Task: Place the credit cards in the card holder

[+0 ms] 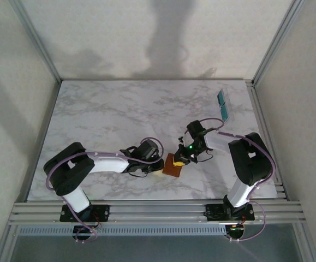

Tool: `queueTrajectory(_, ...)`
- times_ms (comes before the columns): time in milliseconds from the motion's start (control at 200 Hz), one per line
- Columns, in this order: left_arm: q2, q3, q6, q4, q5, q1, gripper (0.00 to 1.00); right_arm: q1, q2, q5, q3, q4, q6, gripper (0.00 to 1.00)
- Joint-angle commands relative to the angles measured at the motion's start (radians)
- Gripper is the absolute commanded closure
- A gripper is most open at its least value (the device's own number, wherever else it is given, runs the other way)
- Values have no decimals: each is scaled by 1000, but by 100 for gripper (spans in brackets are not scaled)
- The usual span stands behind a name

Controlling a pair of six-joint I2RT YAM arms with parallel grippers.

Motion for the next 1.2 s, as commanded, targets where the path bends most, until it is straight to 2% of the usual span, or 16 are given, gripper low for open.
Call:
queueTrajectory(0,-38,1,24,-92,-44,7,79,2,3,9,-38,-75,-26,100)
queueTrajectory(270,10,0,36,-4,42,4,77,-31,-31,-97,15,-90,-53,100)
queueTrajectory(726,15,12,43,-30,29,6,77,-47,5,-145,22,-68,-83,100)
queueTrajectory(1011,-130,-33,59,-102,-42,59,77,-43,-4,-138,59,-100,-172,97)
queueTrajectory(1196,-257,-90,90,-150,-57,168,78,48,11,-59,91,-84,-174,97)
